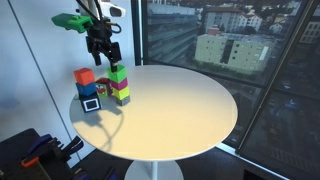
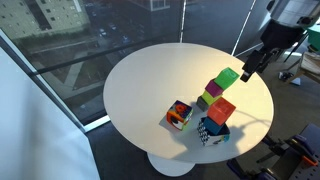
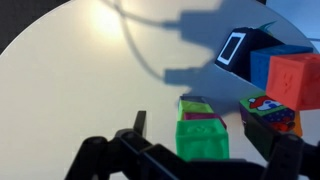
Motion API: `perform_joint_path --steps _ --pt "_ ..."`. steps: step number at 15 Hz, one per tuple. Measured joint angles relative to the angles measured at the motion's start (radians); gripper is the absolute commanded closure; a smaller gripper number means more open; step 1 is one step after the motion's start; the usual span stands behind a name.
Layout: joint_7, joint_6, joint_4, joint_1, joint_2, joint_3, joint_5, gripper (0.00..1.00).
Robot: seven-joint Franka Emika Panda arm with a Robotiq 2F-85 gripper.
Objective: Take the green block off the stack and place it on the table
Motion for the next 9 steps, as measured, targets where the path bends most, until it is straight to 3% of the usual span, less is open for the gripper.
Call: perform_joint_path --steps 9 --pt "0.058 0.101 0.030 0.000 0.067 0.019 0.000 0.00"
